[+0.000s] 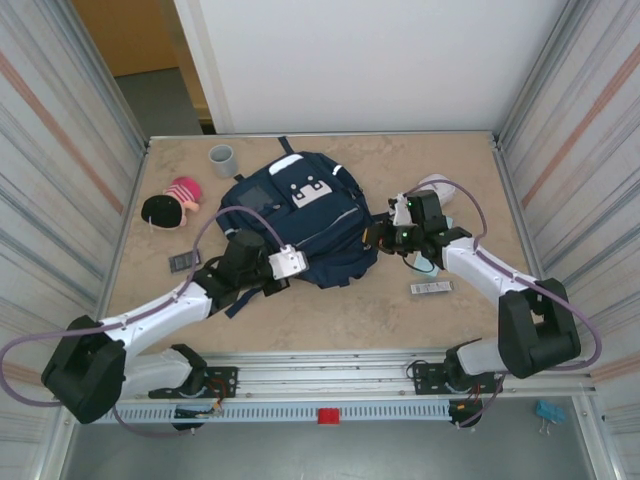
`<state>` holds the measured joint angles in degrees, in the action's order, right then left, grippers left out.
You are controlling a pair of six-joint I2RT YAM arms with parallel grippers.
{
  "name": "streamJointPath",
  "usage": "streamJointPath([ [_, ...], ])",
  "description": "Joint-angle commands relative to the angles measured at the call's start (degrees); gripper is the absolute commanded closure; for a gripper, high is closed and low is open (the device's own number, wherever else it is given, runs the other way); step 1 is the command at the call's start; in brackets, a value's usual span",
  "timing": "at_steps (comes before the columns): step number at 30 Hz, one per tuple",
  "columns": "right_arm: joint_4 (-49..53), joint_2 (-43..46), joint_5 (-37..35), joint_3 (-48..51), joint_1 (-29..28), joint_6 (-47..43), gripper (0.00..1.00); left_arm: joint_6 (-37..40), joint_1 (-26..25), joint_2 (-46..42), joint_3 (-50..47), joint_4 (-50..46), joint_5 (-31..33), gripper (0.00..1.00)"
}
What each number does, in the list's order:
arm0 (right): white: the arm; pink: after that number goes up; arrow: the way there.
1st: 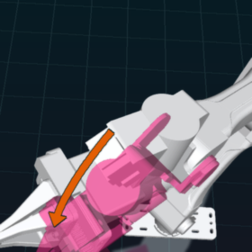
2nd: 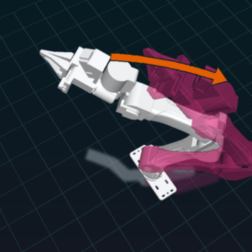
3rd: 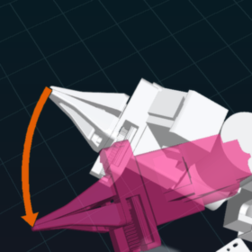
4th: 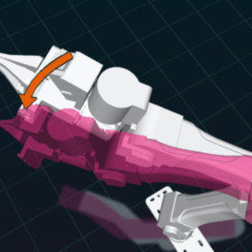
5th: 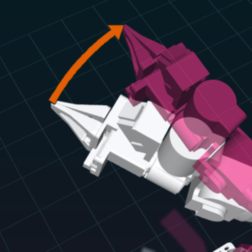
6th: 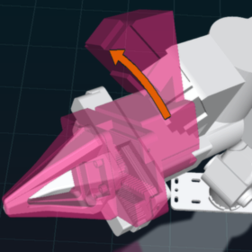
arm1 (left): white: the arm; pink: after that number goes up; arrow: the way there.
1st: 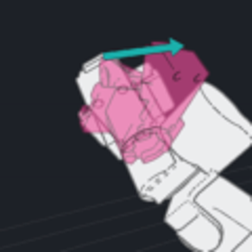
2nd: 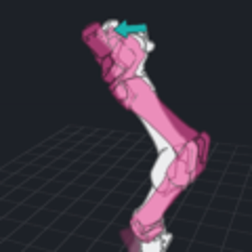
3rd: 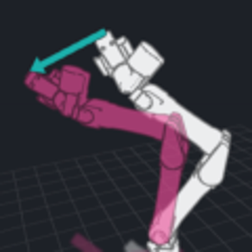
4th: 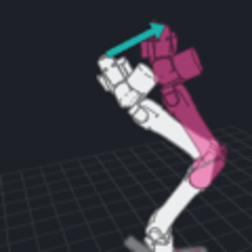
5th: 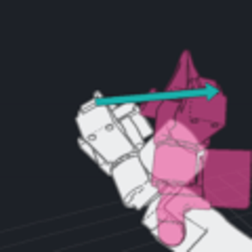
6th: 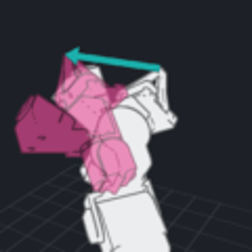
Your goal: Pack books, pencil case, and school supplies into a backpack
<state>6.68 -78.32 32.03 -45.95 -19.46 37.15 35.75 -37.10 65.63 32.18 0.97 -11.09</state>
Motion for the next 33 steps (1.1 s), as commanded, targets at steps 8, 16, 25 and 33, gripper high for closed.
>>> streamJointPath([
  [8, 2.3, 6.4, -5.0, -9.2, -11.6, 0.5, 1.00, -14.6, -5.0, -4.2, 8.8, -10.4, -0.9, 0.30],
  [16, 2.7, 7.2, -7.9, -12.1, -17.4, 1.1, 1.00, -21.5, -6.0, -0.9, 12.5, -1.9, -3.8, 0.31],
  [25, 2.8, 9.6, -8.1, -10.4, -14.9, 1.9, 1.00, -15.9, -6.1, 2.7, 14.8, -4.7, -7.2, 0.93],
  [33, -3.2, 11.8, -5.8, -0.1, 2.7, 6.0, 1.00, -13.2, 0.5, -12.0, 11.8, -5.6, -16.8, 1.00],
])
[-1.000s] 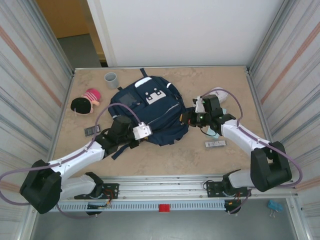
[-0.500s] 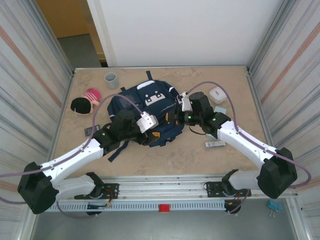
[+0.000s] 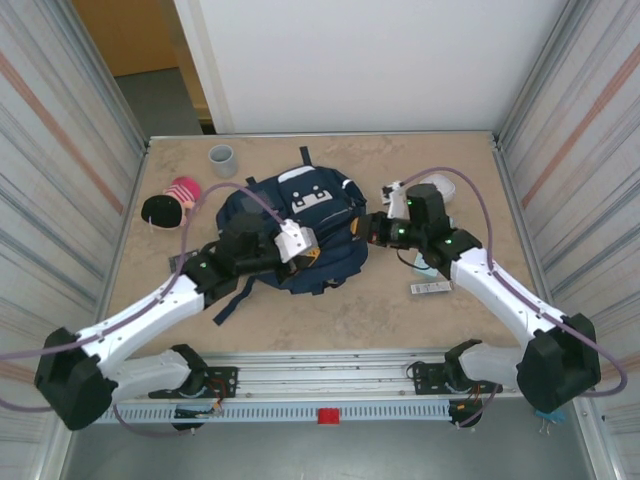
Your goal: Pack books, pencil case, and school supplies into a backpack
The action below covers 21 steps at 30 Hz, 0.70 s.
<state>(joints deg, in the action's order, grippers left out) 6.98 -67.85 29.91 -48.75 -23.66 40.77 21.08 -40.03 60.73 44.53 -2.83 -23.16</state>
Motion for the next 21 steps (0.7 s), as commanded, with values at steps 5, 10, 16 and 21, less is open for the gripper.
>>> streamJointPath([
  [5, -14.1, -3.2, -6.4, 6.4, 11.2, 6.7, 1.00, 1.0, 7.4, -13.6, 0.8, -2.7, -11.6, 1.00],
  [10, -24.2, -7.2, -4.5, 5.4, 9.2, 8.8, 1.00, 3.5, 9.6, -15.6, 0.6, -10.2, -3.6, 1.00],
  [16, -13.5, -4.3, -8.1, -2.7, -1.0, 1.9, 1.00, -0.9, 7.9, -13.2, 2.3, -12.2, 0.8, 0.48],
  [21, -9.5, -2.2, -12.1, -5.5, -6.8, 0.3, 1.00, -5.5, -0.7, -5.5, 5.9, -8.2, 6.0, 0.26],
])
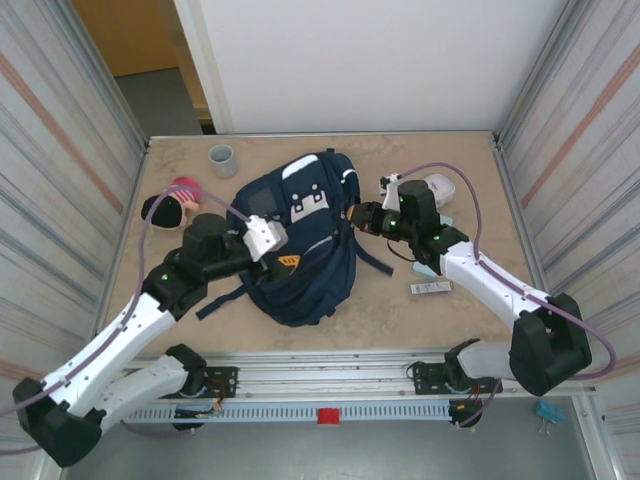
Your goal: Pack books, pencil case, and school supplies into a backpack
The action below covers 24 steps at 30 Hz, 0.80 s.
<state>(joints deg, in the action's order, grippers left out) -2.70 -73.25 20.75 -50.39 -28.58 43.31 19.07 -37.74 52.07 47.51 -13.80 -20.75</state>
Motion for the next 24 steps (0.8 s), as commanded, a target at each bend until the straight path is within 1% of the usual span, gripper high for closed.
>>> streamJointPath([
  [1, 0.4, 3.4, -3.3, -4.0, -2.7, -2.3, 1.00, -4.2, -4.2, 5.1, 3.8, 3.4, 3.8, 0.23],
  [3, 0.2, 3.4, -3.4, -4.3, -3.6, -2.3, 1.00, -6.5, -6.2, 8.8, 4.7, 4.9, 5.0, 0.20],
  [5, -0.1, 3.1, -2.7, -4.7, -4.2, -2.3, 1.00, -9.4, -7.3, 12.6, 5.4, 6.5, 6.6, 0.19],
  [7, -0.1, 3.0, -2.3, -5.0, -4.6, -2.5, 1.00, -11.3, -8.2, 15.8, 6.3, 6.4, 10.2, 0.19],
  [8, -0.1, 3.1, -2.1, -5.2, -4.7, -2.7, 1.00, -11.5, -8.5, 17.2, 6.7, 5.9, 11.0, 0.21],
  [9, -0.1, 3.2, -2.0, -5.2, -4.8, -2.7, 1.00, -11.7, -8.6, 18.4, 6.9, 5.6, 12.2, 0.24],
  [11, 0.1, 3.7, -2.2, -5.2, -4.7, -2.9, 1.00, -11.8, -8.8, 20.0, 7.0, 4.4, 14.2, 0.41],
  [12, 0.5, 3.8, -2.6, -5.1, -4.6, -3.2, 1.00, -11.6, -8.8, 20.1, 6.9, 3.9, 14.3, 0.48],
  [13, 1.1, 4.0, -3.5, -5.0, -4.2, -3.2, 1.00, -11.2, -8.8, 19.9, 6.7, 3.5, 13.6, 0.58],
  [14, 1.9, 4.2, -4.5, -4.9, -3.4, -2.7, 1.00, -10.8, -8.8, 19.3, 6.4, 3.6, 12.6, 0.75],
  [16, 2.2, 3.8, -5.4, -4.2, -1.3, -1.1, 1.00, -10.5, -8.8, 16.9, 5.0, 4.8, 10.6, 0.99],
  [18, 1.1, 3.2, -6.0, -3.1, 0.8, 0.7, 1.00, -10.1, -8.8, 14.3, 3.6, 5.8, 8.6, 1.00],
  [22, -0.8, -0.2, -10.2, -1.5, 4.0, 1.4, 1.00, -9.6, -8.8, 9.5, 1.5, 6.9, 5.3, 1.00],
  [24, -3.4, -2.7, -9.7, -0.8, 6.2, 2.5, 1.00, -9.4, -8.8, 8.1, 0.7, 7.2, 4.2, 1.00],
])
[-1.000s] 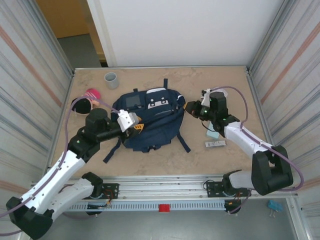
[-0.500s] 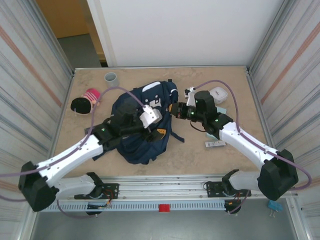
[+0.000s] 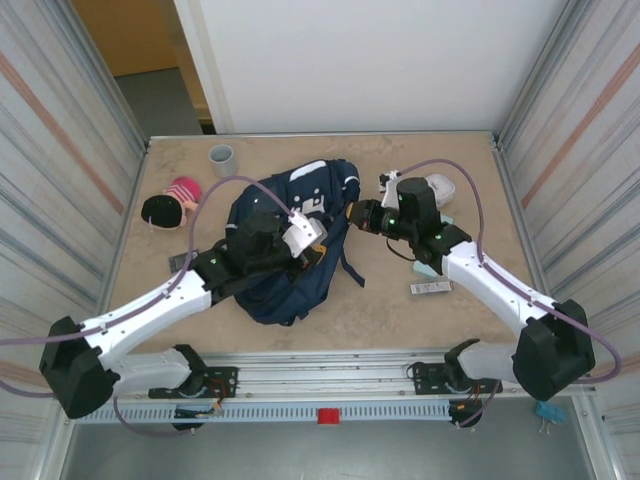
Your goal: Pack books, pencil case, and school supplies into a backpack
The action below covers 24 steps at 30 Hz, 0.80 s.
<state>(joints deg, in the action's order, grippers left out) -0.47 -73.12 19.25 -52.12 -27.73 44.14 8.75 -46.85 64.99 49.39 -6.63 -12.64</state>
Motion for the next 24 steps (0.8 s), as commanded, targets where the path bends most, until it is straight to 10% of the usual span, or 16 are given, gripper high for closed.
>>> streamJointPath([
  [1, -7.4, -4.1, -7.5, 1.4, 6.3, 2.6, 1.00, 1.2, 0.4, -5.2, -1.4, 0.1, -4.9, 1.00],
  [9, -10.0, -5.5, -5.6, 0.4, 7.1, 1.4, 0.93, 0.7, 0.3, -3.7, -0.8, -0.9, -3.5, 1.00],
  [12, -7.5, -3.7, -4.3, 0.0, 7.2, -0.3, 0.68, 0.1, 0.3, -3.1, -0.4, -0.5, -0.9, 1.00],
  [16, 0.8, 0.5, -3.8, -1.6, 7.2, -3.8, 0.40, 1.1, 0.5, -3.7, 0.9, -2.9, 3.3, 0.46],
  [24, 14.2, 8.7, -2.3, 0.4, 7.6, -8.8, 0.36, 15.7, 7.7, -5.8, 0.8, -17.4, 0.4, 0.26],
])
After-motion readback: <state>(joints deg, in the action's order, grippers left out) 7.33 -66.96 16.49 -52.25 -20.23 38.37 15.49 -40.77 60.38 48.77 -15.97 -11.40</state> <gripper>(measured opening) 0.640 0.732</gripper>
